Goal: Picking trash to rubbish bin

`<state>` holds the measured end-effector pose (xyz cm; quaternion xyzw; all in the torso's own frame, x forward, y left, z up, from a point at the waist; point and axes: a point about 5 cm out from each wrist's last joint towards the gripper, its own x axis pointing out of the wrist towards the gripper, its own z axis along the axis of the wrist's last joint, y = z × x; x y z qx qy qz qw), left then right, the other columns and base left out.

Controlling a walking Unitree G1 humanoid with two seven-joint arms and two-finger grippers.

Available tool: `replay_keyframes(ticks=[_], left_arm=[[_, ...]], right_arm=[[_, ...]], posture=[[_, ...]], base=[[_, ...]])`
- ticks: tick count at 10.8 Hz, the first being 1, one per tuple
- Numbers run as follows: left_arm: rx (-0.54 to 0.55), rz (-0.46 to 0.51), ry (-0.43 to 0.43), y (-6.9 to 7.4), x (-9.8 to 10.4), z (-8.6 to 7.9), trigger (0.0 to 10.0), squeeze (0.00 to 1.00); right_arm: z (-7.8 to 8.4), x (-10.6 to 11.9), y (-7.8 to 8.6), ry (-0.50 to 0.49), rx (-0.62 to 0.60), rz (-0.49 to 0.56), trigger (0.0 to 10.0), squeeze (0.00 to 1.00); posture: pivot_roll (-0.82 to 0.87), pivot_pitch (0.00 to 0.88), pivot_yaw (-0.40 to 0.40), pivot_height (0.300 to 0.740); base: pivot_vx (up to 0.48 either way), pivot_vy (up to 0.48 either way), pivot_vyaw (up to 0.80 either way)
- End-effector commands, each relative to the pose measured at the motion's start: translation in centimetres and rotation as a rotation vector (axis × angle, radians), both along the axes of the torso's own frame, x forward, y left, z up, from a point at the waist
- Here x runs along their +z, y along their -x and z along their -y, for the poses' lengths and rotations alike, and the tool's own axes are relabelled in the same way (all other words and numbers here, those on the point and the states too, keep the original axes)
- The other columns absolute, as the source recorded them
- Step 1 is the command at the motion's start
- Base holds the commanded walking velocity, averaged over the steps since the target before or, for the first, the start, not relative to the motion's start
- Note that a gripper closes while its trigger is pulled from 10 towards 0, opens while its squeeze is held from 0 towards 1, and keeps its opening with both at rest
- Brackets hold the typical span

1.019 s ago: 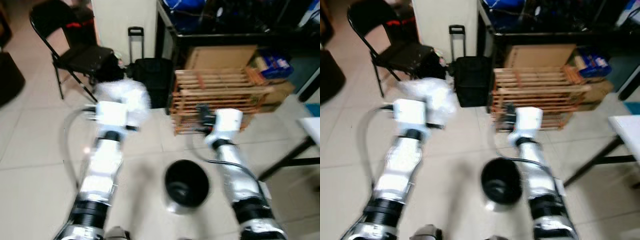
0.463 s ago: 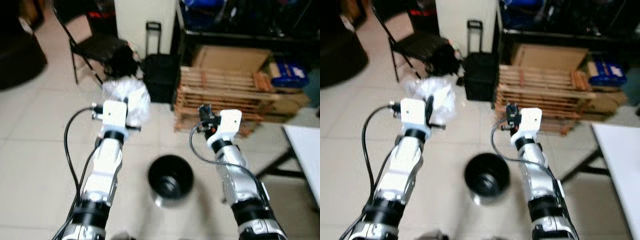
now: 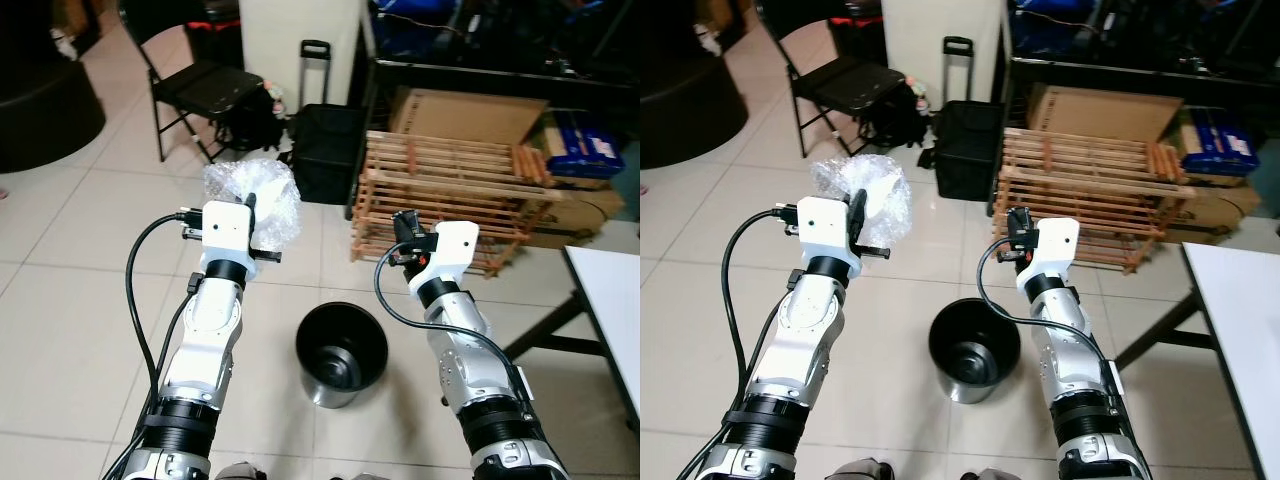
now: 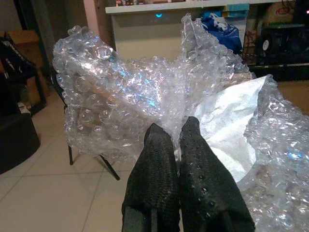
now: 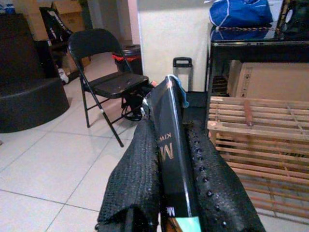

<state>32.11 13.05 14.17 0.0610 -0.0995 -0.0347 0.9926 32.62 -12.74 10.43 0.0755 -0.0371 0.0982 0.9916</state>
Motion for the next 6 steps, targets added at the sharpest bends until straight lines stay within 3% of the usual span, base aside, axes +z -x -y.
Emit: replay_keyframes(ticks=[1,3,6], left_arm=[[-0.026,0.022,0.013,0.07,0.43,0.35,10.0,0.00],[-0.026,0.011,0.014,0.03,0.28,0.30,10.0,0.00],[-0.027,0.001,0.007,0.02,0.11,0.19,10.0,0.00]], right_arm=[[0.26,0.28,-0.15,-0.005,-0.008,0.013,10.0,0.00],[0.26,0.27,-0.15,-0.005,-0.009,0.013,10.0,0.00],[0.28,0.26,-0.14,-0.004,-0.008,0.013,10.0,0.00]], posture=[[0.04,0.074,-0.063,0.740],[0.03,0.068,-0.060,0.740],[0.04,0.066,-0.061,0.740]], base=[[0.000,0.000,0.00],[0.000,0.000,0.00],[0.331,0.000,0.00]])
